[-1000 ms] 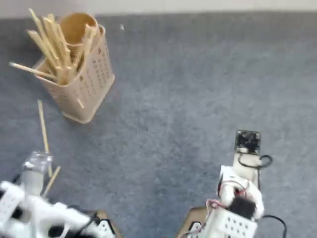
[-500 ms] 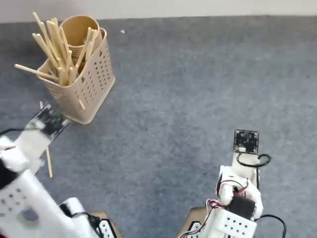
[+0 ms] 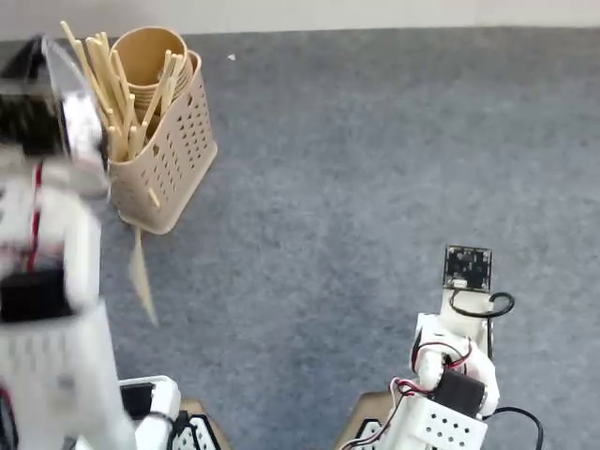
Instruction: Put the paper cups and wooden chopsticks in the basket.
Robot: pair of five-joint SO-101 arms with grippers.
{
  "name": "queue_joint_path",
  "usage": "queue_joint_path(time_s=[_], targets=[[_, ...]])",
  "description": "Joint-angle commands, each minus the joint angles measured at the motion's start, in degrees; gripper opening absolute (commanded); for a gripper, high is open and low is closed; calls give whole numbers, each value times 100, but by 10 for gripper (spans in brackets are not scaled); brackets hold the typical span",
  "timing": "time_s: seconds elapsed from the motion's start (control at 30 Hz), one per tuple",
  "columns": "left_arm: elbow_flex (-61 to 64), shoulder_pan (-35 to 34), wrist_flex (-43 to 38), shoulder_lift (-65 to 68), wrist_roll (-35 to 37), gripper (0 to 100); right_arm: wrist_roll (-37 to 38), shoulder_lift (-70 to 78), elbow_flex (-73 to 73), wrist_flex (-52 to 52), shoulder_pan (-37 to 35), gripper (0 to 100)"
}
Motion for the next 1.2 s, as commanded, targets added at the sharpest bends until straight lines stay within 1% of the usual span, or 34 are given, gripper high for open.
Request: queue_joint_path(time_s=[0.0, 0.13, 0.2, 0.27, 0.33, 0.37, 0.43, 0.53, 0.63, 0.67, 0.7, 0.8, 0.83, 0.87, 0.9, 1.03, 1.1, 1.17], targets=[[-523, -198, -264, 1068, 519, 5, 53, -40, 198, -75, -57, 27], [-840, -215, -132, 2035, 624, 7, 53, -40, 198, -75, -66, 27], [-1033, -224, 88, 2141, 624, 9, 53, -40, 198, -75, -66, 27], [-1253, -233, 457, 2132, 615, 43, 53, -40, 198, -75, -180, 27], [-1569, -268, 1081, 1956, 598, 97, 53, -40, 198, -75, -251, 27], [-1727, -400, 1477, 1807, 598, 117, 53, -40, 198, -75, -251, 27], [-2035, -760, 2189, 1402, 607, 125, 53, -40, 198, -75, -251, 27], [-2211, -1516, 2725, 804, 580, 125, 53, -40, 198, -75, -251, 27], [-1965, -2369, 3226, 374, 475, 125, 53, -40, 198, -75, -251, 27], [-1763, -2580, 3464, 312, 220, 126, 53, -40, 198, -75, -251, 27], [-1490, -2695, 3763, 295, -211, 126, 53, -40, 198, -75, -251, 27], [-330, -2686, 4747, 303, -2057, 129, 53, -40, 198, -75, -259, 27], [242, -2677, 4897, 303, -2488, 130, 53, -40, 198, -75, -259, 27], [778, -2668, 4809, 295, -2655, 130, 53, -40, 198, -75, -268, 27], [1305, -2686, 4563, 295, -2629, 130, 53, -40, 198, -75, -268, 27], [3055, -2695, 2919, 295, -2365, 130, 53, -40, 198, -75, -268, 27], [3547, -2703, 2365, 295, -2084, 130, 53, -40, 198, -75, -268, 27], [3899, -2703, 1996, 295, -1837, 130, 53, -40, 198, -75, -268, 27]])
